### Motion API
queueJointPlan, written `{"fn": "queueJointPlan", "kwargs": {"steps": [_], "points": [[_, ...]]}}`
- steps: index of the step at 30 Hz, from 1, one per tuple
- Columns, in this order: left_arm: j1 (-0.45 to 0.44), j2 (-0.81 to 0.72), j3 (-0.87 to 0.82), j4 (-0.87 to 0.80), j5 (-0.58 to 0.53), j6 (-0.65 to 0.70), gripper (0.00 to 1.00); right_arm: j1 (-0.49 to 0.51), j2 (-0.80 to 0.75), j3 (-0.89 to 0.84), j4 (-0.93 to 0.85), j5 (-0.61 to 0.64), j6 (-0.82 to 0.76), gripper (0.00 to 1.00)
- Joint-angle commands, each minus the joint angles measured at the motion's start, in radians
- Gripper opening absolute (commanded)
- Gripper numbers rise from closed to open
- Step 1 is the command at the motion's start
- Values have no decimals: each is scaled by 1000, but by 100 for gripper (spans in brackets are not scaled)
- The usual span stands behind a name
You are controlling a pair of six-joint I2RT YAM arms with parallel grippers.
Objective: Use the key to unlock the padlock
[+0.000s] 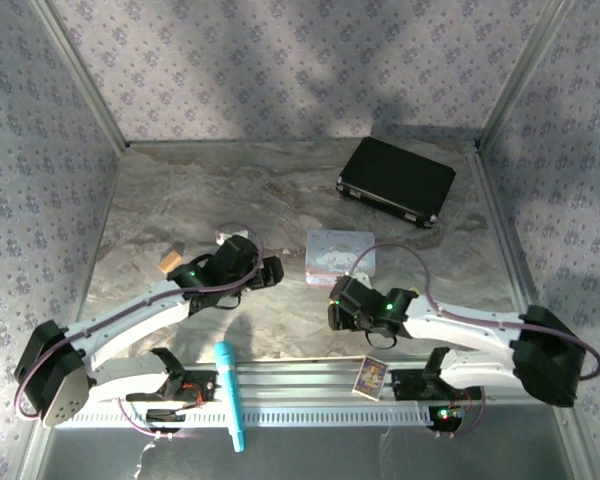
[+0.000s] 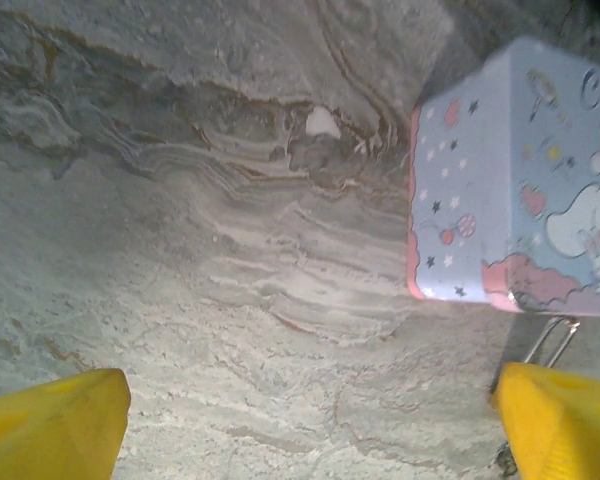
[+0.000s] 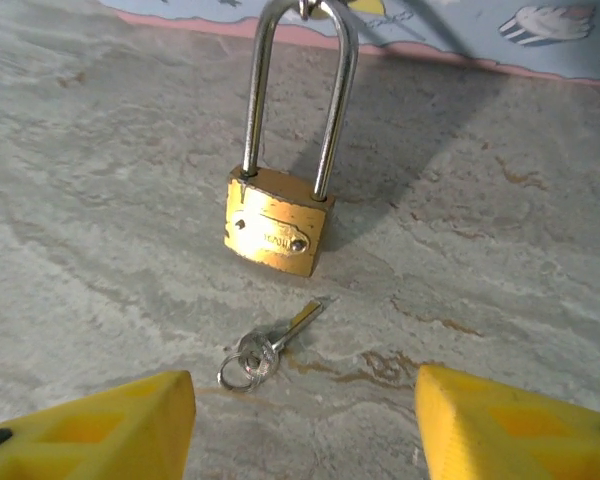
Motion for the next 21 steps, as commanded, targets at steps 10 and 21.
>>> {"fn": "queueJointPlan", "kwargs": {"steps": [10, 21], "points": [[-44, 48, 31, 39, -51, -42, 92, 38, 186, 73, 32, 102, 84, 49], [-51, 112, 52, 58, -36, -31, 92, 81, 263, 101, -61, 123, 106, 46]]}}
